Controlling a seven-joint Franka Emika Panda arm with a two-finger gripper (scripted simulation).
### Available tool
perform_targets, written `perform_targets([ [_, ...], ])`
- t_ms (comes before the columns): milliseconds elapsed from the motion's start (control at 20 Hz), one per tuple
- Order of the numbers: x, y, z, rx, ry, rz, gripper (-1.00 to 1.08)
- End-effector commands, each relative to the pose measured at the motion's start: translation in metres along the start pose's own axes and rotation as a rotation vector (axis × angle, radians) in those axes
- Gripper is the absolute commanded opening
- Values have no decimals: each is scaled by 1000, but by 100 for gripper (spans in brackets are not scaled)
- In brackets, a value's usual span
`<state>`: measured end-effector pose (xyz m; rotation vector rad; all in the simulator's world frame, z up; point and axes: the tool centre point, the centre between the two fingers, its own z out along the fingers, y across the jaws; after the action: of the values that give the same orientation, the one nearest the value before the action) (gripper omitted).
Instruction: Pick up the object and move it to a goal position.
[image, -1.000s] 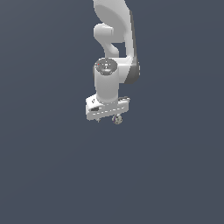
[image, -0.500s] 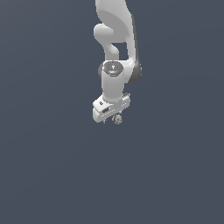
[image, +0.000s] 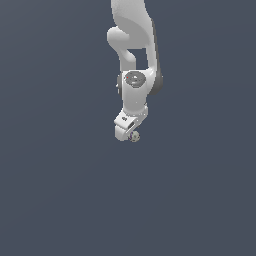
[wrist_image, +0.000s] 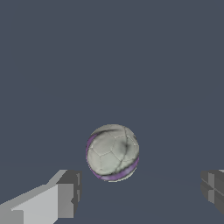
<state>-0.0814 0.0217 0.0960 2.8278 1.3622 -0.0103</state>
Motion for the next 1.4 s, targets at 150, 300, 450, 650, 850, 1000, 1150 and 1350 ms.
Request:
perform_targets([
  [150,0,-12,6,-1,4,-111,100],
  [300,0,-16,8,-1,6,-149,100],
  [450,0,-19,9,-1,7,-171,100],
  [650,0,-19,9,-1,7,-173,100],
  [850,0,-20,14,-1,7,-174,100],
  [1000,0,-20,23,-1,7,-175,100],
  [1150,0,-20,38,-1,7,-177,100],
  [1350,0,-20,53,-1,7,-178,100],
])
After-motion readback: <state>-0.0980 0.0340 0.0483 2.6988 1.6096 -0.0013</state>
